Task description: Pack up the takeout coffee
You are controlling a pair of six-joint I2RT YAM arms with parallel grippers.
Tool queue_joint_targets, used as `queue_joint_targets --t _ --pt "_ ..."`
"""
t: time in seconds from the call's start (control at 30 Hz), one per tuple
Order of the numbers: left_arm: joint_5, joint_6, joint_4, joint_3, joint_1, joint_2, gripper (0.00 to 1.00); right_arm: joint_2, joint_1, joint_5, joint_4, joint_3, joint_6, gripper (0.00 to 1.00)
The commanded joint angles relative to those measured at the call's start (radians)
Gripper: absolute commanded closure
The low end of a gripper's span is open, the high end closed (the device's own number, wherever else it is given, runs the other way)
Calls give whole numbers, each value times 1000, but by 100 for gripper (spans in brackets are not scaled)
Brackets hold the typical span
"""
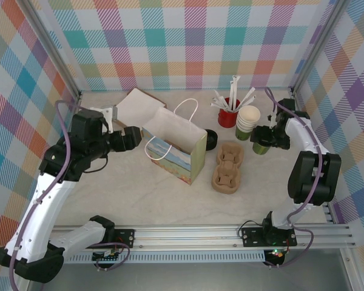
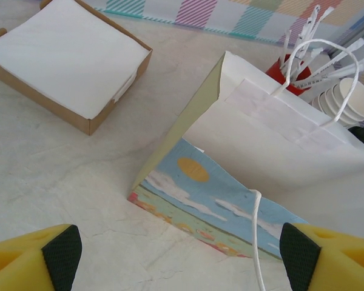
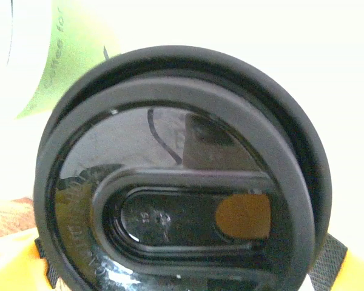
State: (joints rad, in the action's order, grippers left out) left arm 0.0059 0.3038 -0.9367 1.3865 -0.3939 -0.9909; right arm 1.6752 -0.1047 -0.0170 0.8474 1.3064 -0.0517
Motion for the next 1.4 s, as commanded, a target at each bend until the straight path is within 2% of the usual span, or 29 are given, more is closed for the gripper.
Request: queue_joint_targets --t 0.0,0.57,0.77,0.93,1.13,1.37 --pt "0 45 7 -24 12 21 13 26 7 12 -30 35 -5 0" --pt "-6 43 -5 -17 12 28 12 157 28 53 7 133 48 0" --pt "-13 40 -9 -17 13 30 12 177 30 65 61 165 62 10" --pt "-12 41 -8 -24 12 31 12 142 32 69 91 157 63 18" --pt "-14 40 -6 -29 12 37 12 40 32 68 117 78 35 18" --pt "-14 41 1 -40 13 43 11 -98 40 56 127 -103 -9 17"
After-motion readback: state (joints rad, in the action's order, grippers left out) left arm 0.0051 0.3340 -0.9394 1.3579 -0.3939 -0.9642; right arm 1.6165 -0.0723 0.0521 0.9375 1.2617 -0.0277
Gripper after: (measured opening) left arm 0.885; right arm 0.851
